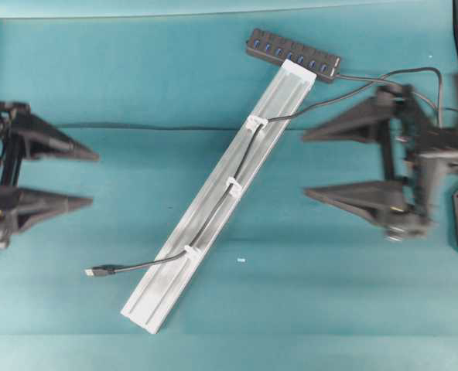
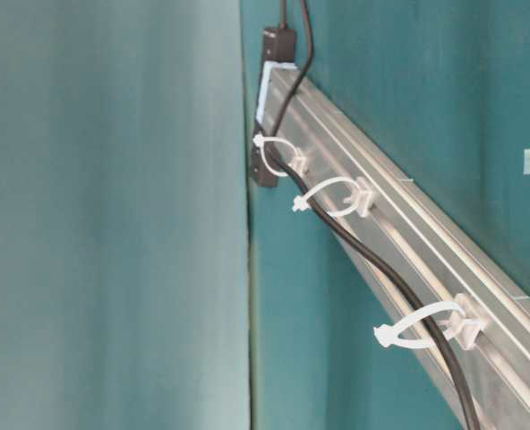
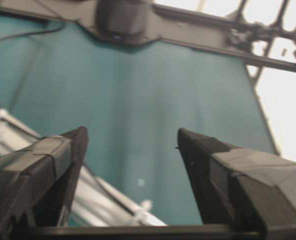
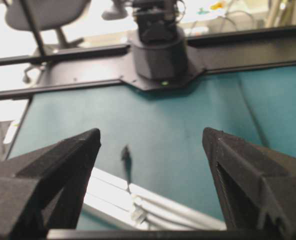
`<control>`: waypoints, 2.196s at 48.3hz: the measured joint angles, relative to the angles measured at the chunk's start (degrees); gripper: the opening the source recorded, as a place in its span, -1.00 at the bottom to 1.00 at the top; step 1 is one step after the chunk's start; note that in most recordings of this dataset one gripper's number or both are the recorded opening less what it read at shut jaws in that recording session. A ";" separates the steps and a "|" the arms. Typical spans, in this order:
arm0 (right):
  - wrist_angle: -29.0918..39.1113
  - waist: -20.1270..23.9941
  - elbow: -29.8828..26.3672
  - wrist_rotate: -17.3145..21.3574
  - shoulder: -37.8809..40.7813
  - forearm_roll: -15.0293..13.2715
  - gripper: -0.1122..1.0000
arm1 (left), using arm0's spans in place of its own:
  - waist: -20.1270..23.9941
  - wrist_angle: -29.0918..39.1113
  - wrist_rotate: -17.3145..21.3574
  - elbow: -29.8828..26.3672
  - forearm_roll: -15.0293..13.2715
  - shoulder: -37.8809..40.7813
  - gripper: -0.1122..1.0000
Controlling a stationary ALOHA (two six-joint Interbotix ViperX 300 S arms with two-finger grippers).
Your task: Pass the USB cable through three rings with both arms.
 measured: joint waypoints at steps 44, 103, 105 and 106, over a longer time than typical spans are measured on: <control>3.43 2.90 2.90 -12.39 -6.94 -4.13 0.61 | 1.05 0.00 2.55 0.70 0.00 -0.70 0.66; -5.80 2.20 5.19 -9.05 -9.67 -3.16 0.61 | 1.93 -0.35 2.64 0.88 -0.09 -0.79 0.65; -5.45 2.29 5.10 -9.05 -9.58 -3.08 0.61 | 1.93 -0.35 2.64 0.88 -0.09 -0.70 0.65; -5.36 2.29 5.10 -9.05 -9.58 -3.08 0.61 | 1.93 -0.35 2.64 0.79 -0.09 -0.79 0.65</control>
